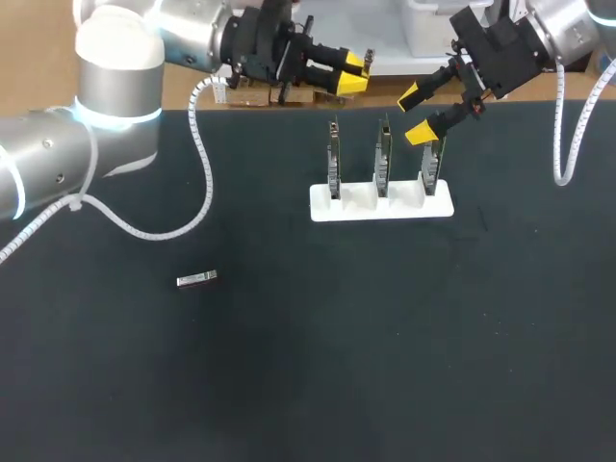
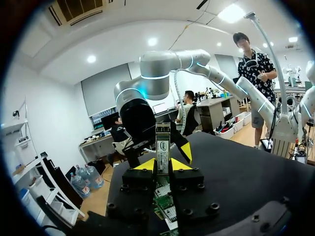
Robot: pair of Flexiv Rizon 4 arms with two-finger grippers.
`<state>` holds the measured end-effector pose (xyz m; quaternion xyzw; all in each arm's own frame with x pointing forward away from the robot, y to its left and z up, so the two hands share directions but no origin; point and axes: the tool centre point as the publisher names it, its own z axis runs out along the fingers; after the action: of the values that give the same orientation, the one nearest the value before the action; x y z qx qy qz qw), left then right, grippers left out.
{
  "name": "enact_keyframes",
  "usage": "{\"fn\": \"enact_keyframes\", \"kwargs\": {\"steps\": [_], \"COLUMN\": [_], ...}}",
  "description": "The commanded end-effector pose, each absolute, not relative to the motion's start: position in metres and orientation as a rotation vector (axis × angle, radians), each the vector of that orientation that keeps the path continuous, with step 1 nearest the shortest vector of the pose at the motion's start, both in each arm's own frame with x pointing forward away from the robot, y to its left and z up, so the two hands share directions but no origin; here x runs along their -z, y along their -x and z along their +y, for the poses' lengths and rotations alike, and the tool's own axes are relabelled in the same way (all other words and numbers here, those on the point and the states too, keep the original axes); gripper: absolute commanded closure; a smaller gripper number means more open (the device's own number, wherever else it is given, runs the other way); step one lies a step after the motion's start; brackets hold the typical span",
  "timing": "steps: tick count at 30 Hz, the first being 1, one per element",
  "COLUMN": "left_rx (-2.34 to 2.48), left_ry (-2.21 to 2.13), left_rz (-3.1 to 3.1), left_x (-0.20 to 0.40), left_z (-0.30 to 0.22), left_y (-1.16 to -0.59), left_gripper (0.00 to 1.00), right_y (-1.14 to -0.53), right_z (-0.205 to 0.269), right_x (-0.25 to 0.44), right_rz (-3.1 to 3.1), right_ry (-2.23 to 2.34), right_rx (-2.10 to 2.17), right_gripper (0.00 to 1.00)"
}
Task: Pick up the optical module with the left hand, and insert it into the network port with the right hand.
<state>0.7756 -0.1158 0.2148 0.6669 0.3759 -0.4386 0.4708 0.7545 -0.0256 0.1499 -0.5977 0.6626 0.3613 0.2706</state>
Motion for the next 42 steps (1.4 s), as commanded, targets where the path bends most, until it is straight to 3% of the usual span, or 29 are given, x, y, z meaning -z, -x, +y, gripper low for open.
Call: {"fn": "enact_keyframes", "kwargs": {"steps": [1,21,42], "left_rx": [1.026,0.823,0.862], "left_ry": [-1.588,-1.417,-1.36], "left_rz": [0.961,1.125,1.075], "left_x": [-0.219,-0.227,-0.226], "left_z": [-0.104,-0.077,-0.092], "left_y": [-0.762,-0.752,-0.755], "left_gripper": [1.0,1.0,1.0], "right_y": [-0.753,-0.753,-0.753], "right_z": [-0.025,-0.025,-0.025], "right_x": [-0.15,-0.15,-0.15], "right_rz": [1.787,1.787,1.787], "right_ry": [1.608,1.608,1.608], "right_rx": [-0.97,-0.97,-0.97], "right_gripper": [0.0,0.0,0.0]}}
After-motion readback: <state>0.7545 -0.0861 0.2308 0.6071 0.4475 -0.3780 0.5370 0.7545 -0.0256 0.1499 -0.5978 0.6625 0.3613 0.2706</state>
